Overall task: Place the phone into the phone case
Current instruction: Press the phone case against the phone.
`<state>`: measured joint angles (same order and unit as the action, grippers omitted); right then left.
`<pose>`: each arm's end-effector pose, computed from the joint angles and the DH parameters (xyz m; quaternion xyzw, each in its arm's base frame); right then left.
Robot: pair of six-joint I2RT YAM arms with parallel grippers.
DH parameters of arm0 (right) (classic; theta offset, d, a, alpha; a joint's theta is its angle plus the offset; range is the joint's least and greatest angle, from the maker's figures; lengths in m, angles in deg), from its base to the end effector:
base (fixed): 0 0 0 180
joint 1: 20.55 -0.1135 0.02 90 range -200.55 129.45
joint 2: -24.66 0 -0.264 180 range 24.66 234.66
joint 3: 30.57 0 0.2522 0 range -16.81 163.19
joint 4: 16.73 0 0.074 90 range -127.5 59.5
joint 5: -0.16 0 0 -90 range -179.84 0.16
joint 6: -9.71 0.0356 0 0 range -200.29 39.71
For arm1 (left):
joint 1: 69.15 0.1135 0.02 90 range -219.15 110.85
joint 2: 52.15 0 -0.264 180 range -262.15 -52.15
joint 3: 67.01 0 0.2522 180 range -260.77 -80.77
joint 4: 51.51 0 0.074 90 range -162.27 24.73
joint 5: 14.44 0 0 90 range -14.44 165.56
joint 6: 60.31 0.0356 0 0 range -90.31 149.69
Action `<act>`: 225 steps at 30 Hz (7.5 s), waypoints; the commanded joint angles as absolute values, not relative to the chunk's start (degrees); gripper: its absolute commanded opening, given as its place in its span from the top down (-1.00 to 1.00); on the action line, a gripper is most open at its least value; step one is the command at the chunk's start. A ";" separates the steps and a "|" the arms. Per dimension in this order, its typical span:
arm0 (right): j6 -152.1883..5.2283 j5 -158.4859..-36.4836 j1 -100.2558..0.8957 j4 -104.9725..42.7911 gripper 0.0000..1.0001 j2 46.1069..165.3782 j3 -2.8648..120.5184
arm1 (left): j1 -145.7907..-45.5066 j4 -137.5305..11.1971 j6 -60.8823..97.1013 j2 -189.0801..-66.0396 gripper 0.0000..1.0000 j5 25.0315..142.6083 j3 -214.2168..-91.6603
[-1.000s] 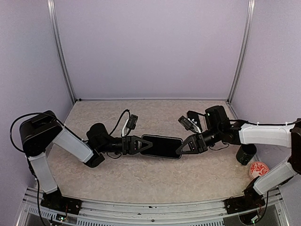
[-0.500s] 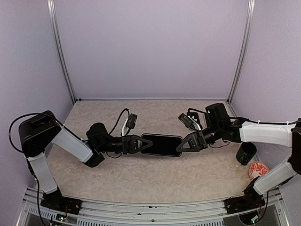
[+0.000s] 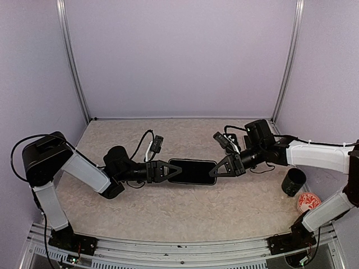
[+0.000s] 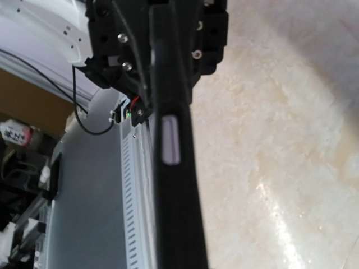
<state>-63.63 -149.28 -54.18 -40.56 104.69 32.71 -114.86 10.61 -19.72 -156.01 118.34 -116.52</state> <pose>0.2209 0.1838 0.2409 -0.3214 0.7497 0.5619 0.1373 0.2127 -0.2527 0.1784 0.2549 0.6208 -0.6795 0.2964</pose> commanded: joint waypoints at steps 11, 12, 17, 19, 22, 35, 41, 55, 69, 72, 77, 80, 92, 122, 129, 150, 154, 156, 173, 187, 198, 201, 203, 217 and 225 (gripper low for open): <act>-66.71 -143.83 -53.86 -41.86 0.45 102.24 34.53 | -114.94 9.71 -19.07 -156.42 0.92 116.85 -116.39; -66.70 -144.16 -53.86 -41.80 0.41 102.34 34.44 | -114.96 9.88 -19.18 -156.54 0.92 116.92 -116.42; -65.24 -144.26 -53.86 -39.63 0.30 102.61 34.02 | -115.09 10.51 -19.51 -157.21 0.92 117.13 -116.45; -64.53 -144.82 -53.84 -38.48 0.31 103.13 34.15 | -115.19 10.80 -19.64 -157.43 0.92 117.13 -116.45; -64.30 -145.61 -53.82 -38.25 0.34 104.41 34.92 | -115.29 11.24 -19.88 -157.86 0.92 117.22 -116.52; -67.56 -139.20 -53.86 -40.62 1.00 102.26 34.96 | -115.07 12.07 -21.08 -158.88 0.74 116.77 -116.50; -67.90 -137.79 -53.86 -39.59 1.00 100.70 33.62 | -115.03 12.61 -21.68 -159.28 0.64 116.68 -116.69; -66.76 -145.09 -53.86 -37.95 0.62 100.71 32.36 | -115.20 13.36 -21.76 -159.26 1.00 117.13 -116.53; -63.59 -146.44 -49.95 -36.51 0.06 101.33 31.68 | -115.38 14.00 -21.91 -158.99 1.00 117.45 -116.46; -61.22 -148.52 -47.98 -33.99 0.01 100.60 30.65 | -115.38 13.86 -21.91 -158.88 1.00 117.50 -116.44; -59.86 -148.79 -47.10 -33.24 -0.02 101.33 30.30 | -115.31 13.81 -21.84 -158.77 1.00 117.69 -116.70; -59.22 -149.67 -47.05 -32.60 -0.03 102.55 29.47 | -115.29 13.83 -21.83 -158.72 1.00 117.75 -116.80; -57.69 -150.64 -48.32 -30.67 0.02 103.33 25.83 | -114.86 13.76 -21.91 -158.11 1.00 116.56 -116.63; -56.42 -147.49 -53.00 -26.79 0.02 105.22 22.61 | -113.73 21.61 -23.01 -156.39 1.00 114.32 -112.26; -52.34 -150.73 -53.14 -20.71 0.04 106.92 21.49 | -113.87 23.18 -23.95 -157.20 1.00 114.39 -112.15; -50.76 -148.82 -56.49 -19.22 0.73 111.55 25.27 | -114.32 23.60 -24.19 -158.15 1.00 114.46 -112.32; -51.96 -147.26 -56.54 -21.59 1.00 111.68 26.00 | -114.32 23.46 -24.31 -158.41 1.00 114.49 -112.54; -53.05 -145.31 -56.73 -23.09 1.00 111.38 26.39 | -114.32 23.25 -24.29 -158.53 1.00 114.41 -112.58; -51.76 -148.63 -56.31 -20.68 0.19 108.94 26.85 | -114.32 23.92 -24.48 -158.11 1.00 115.76 -112.79; -50.30 -147.12 -54.70 -22.75 0.20 110.21 30.02 | -114.94 23.78 -24.72 -157.98 1.00 116.67 -112.94; -46.43 -152.81 -54.74 -16.53 1.00 111.94 28.13 | -115.12 22.89 -24.50 -158.09 0.80 116.19 -113.27; -46.37 -153.10 -54.74 -16.14 1.00 112.04 27.84 | -115.29 23.18 -24.65 -158.57 0.71 116.08 -113.37; -46.46 -152.93 -54.73 -16.17 1.00 111.82 27.63 | -115.38 23.45 -24.71 -158.97 0.54 115.91 -113.38; -45.86 -151.92 -53.27 -13.86 1.00 107.93 27.10 | -115.47 23.87 -24.55 -160.47 -0.42 114.48 -112.60; -44.68 -150.88 -51.98 -12.29 1.00 107.06 25.82 | -115.38 25.58 -25.77 -162.04 -0.63 113.53 -111.74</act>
<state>-45.57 -150.60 -52.85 -16.43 109.37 26.28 -115.26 22.28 -25.58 -160.88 114.17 -112.10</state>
